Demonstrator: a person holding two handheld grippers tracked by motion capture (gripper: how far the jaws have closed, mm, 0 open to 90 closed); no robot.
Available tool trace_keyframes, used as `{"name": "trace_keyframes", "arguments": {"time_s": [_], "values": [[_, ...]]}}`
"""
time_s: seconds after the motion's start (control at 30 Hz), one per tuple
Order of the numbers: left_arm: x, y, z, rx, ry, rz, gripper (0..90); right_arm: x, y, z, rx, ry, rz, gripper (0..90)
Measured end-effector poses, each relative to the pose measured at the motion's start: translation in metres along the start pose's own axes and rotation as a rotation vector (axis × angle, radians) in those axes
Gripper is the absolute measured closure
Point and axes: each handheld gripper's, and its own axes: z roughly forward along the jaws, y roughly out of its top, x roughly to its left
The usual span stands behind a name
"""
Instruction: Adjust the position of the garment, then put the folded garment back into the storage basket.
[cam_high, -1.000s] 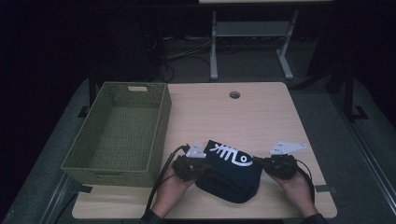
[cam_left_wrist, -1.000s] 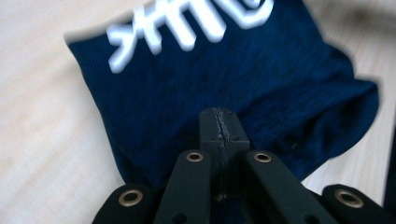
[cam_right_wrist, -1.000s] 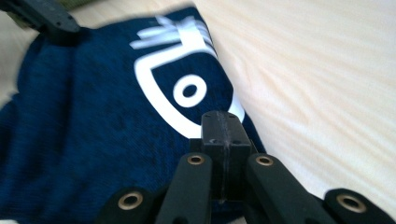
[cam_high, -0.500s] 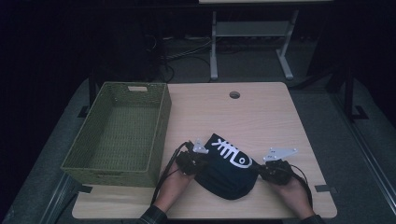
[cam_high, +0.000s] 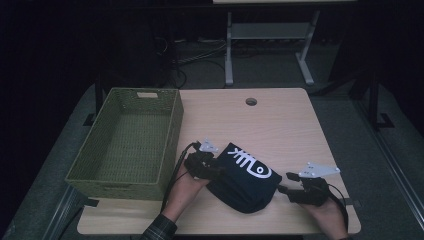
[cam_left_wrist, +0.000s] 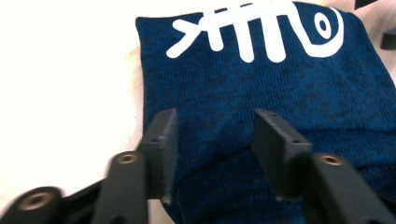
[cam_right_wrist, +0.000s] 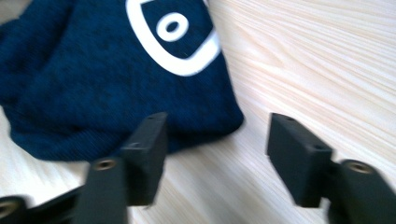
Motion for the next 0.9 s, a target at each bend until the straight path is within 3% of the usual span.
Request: {"name": "trace_keyframes", "arguments": {"time_s": [0.13, 0.23, 0.33, 0.53, 0.9], "values": [[0.007, 0.005, 0.004, 0.007, 0.001, -0.01, 35.2, -0.006, -0.01, -0.002, 0.018, -0.055, 0.027, 13.6], [0.011, 0.007, 0.008, 0.004, 0.001, -0.02, 28.2, -0.011, -0.018, 0.0, 0.062, -0.119, 0.04, 9.6], [0.015, 0.008, 0.012, 0.011, -0.001, -0.028, 23.6, -0.016, -0.023, 0.003, 0.086, -0.146, 0.044, 2.1], [0.019, 0.009, 0.02, 0.024, -0.02, -0.037, 17.2, -0.02, -0.023, 0.005, 0.092, -0.142, 0.07, 1.6], [0.025, 0.006, 0.034, 0.069, -0.035, -0.032, 15.7, -0.021, -0.023, 0.005, 0.094, -0.143, 0.073, 1.6]]}}
